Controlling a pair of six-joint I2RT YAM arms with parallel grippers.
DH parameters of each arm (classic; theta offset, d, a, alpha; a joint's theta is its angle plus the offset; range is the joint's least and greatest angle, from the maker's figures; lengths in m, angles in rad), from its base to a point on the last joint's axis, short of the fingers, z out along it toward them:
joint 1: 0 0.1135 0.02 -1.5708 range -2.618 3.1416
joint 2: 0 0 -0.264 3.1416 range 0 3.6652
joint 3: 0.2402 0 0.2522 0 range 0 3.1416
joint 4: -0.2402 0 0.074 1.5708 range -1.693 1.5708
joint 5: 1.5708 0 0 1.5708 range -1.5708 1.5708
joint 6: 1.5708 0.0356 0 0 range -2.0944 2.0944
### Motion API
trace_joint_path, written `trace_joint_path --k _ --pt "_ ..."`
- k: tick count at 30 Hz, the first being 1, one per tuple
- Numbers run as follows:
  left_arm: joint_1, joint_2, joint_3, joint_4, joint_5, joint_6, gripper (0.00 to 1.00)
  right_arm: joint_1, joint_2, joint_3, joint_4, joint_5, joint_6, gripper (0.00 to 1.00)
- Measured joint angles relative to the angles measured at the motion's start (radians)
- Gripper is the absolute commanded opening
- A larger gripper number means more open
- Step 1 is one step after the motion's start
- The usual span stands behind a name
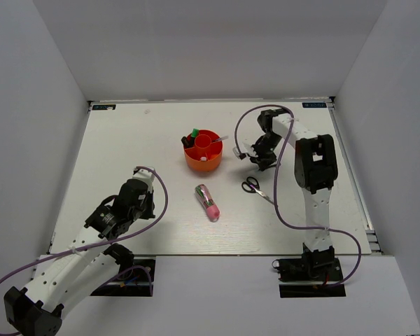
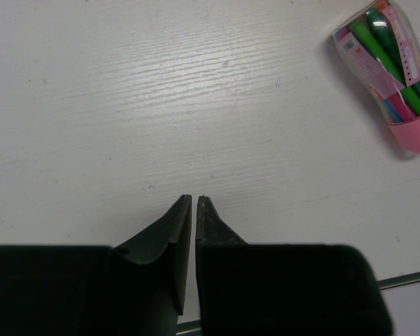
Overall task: Sort the stationery into containers
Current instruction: Pick up the pen from the center of the board, then place the pen in the storage box.
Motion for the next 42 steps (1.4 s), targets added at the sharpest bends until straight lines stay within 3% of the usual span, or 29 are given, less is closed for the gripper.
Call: trace_joint_path --k 7,13,19,23,27,34,42 --pt "0.000 0.000 0.000 0.000 0.000 0.000 0.19 -0.003 -0.049 -0.064 0.114 -0.110 0.353 0.00" --pt "0.002 -0.004 0.000 0.000 -0.001 0.000 0.19 -0.002 -0.226 -0.099 0.325 -0.257 0.773 0.00" --pt "0.002 -0.008 0.000 0.000 -0.004 0.000 0.19 0.001 -0.294 -0.036 0.681 -0.412 1.241 0.00" --pt "0.002 -0.008 -0.003 0.000 -0.006 0.000 0.19 0.008 -0.231 0.033 0.930 -0.487 1.547 0.00" --pt "0.002 -0.007 -0.004 0.001 -0.009 0.001 0.19 0.017 -0.136 0.048 1.313 -0.569 1.845 0.00" --pt "0.002 0.003 -0.004 0.001 -0.009 0.004 0.19 0.059 0.045 0.151 1.547 -0.658 2.044 0.00" --pt "0.002 0.003 -0.004 0.001 -0.009 0.008 0.19 0.116 0.069 0.153 1.640 -0.720 2.076 0.00"
